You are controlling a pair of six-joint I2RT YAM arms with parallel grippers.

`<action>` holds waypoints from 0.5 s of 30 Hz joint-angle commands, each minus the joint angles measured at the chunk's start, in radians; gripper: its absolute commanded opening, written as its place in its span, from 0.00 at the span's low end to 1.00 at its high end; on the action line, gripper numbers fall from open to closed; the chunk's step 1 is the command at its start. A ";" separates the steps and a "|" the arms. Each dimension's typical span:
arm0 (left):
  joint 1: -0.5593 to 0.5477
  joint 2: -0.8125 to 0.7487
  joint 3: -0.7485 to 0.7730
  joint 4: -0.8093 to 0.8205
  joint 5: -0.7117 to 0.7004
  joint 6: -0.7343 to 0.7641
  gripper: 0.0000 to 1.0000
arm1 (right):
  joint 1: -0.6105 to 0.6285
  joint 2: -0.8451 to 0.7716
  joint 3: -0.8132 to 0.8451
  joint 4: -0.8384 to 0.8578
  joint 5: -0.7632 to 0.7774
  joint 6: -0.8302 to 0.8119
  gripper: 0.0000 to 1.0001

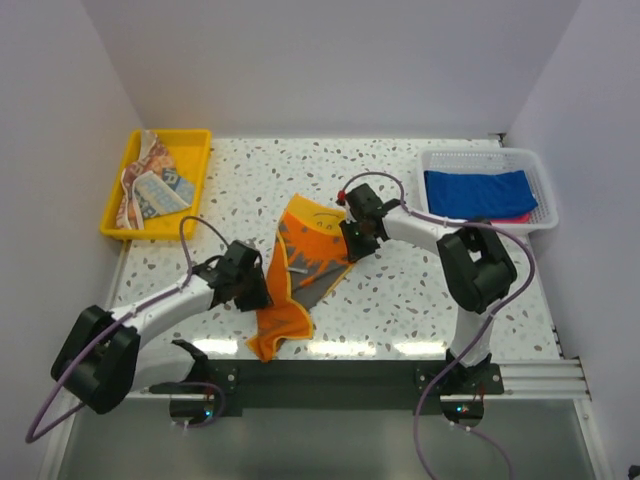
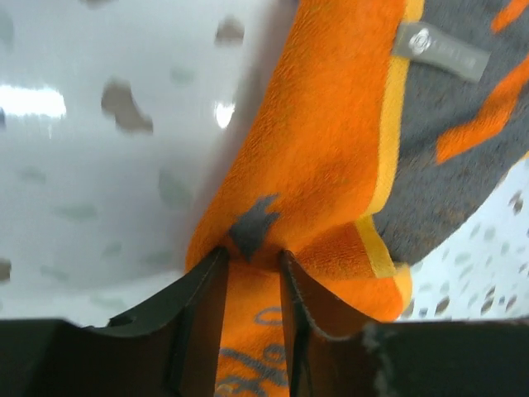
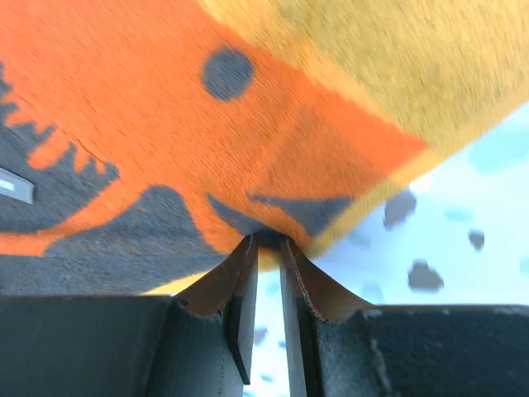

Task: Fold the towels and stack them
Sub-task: Flatten out the crumpled towel

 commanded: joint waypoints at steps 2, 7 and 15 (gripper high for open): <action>-0.058 -0.169 -0.056 -0.201 0.132 -0.102 0.41 | -0.003 -0.083 0.000 -0.183 0.033 -0.092 0.23; -0.069 -0.216 0.128 -0.262 0.117 -0.049 0.73 | -0.012 -0.138 0.081 -0.249 0.039 -0.156 0.31; 0.104 0.130 0.560 -0.262 -0.061 0.361 0.89 | -0.104 -0.045 0.256 -0.237 0.094 -0.149 0.55</action>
